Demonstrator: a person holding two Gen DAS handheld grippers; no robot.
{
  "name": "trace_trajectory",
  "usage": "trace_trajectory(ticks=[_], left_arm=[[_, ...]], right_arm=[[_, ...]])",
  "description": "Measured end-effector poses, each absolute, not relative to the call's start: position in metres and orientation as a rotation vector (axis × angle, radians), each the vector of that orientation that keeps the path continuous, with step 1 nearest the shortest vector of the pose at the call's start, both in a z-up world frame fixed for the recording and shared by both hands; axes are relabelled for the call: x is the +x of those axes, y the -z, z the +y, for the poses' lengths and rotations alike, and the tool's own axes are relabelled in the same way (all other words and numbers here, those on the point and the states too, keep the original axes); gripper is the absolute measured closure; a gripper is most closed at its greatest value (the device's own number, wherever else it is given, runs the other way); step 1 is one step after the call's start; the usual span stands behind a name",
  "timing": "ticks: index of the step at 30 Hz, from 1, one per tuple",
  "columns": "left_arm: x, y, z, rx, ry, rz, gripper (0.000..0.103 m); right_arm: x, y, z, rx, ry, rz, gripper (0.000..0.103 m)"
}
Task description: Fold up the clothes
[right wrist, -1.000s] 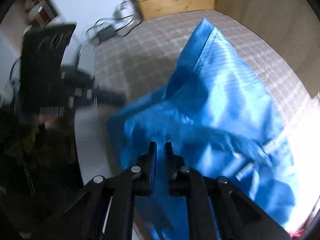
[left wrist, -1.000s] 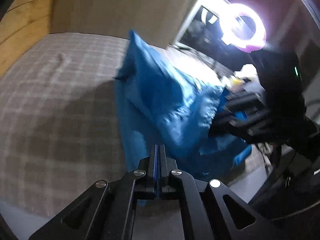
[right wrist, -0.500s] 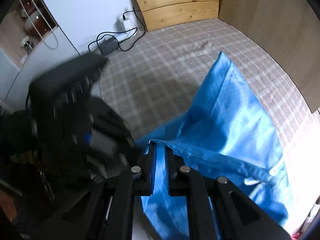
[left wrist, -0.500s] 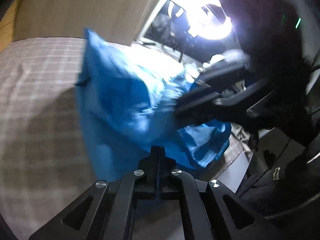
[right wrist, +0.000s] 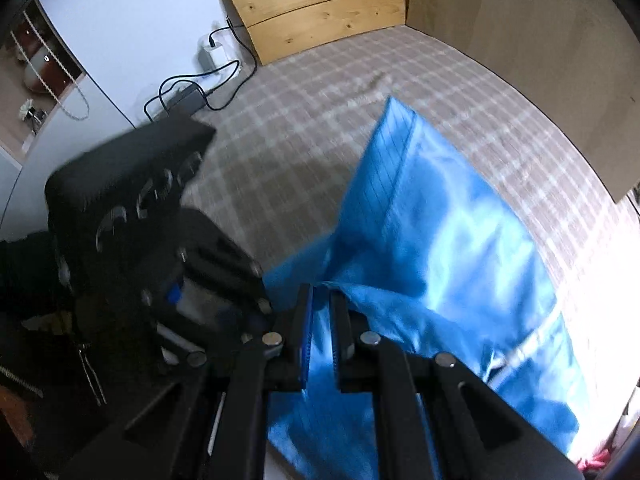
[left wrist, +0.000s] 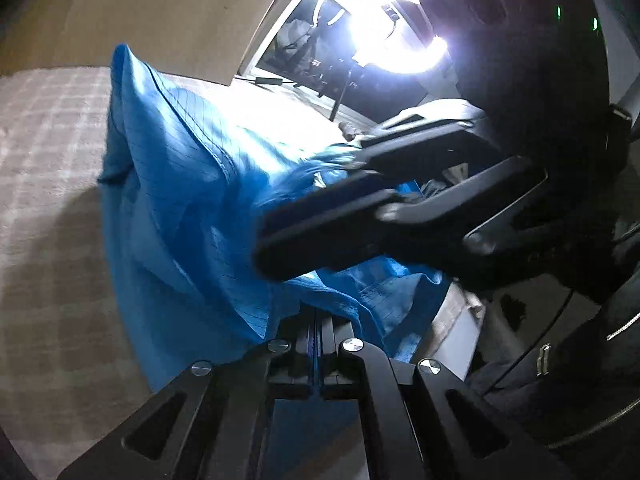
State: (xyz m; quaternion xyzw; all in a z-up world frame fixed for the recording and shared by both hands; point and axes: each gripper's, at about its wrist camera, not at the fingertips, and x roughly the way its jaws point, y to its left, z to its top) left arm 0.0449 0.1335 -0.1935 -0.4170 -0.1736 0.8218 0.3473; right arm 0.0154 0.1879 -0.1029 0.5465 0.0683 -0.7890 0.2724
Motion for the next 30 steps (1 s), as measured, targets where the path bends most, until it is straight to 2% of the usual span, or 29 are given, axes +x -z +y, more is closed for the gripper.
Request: trace_trajectory(ticks=[7,12,14,18,30], left_arm=[[0.061,0.199,0.123,-1.101,-2.151,-0.513,0.103],[0.079,0.188,0.101,-1.097,-2.23,-0.534,0.103],[0.08,0.189,0.101,-1.106,-2.225,-0.531,0.103],[0.071,0.202,0.125,-1.174,-2.188,-0.451,0.103],[0.087,0.2,0.137,-1.234,-2.135,-0.381,0.103]], right_arm=[[0.001,0.125,0.178,1.566,1.976,0.129,0.094],[0.034,0.08,0.228,1.453,2.061,-0.074,0.094],[0.044,0.085,0.241,1.473,2.077,-0.117,0.094],[0.04,0.12,0.235,1.562,2.082,-0.07,0.094],[0.016,0.158,0.188,1.613,1.948,0.02,0.093]])
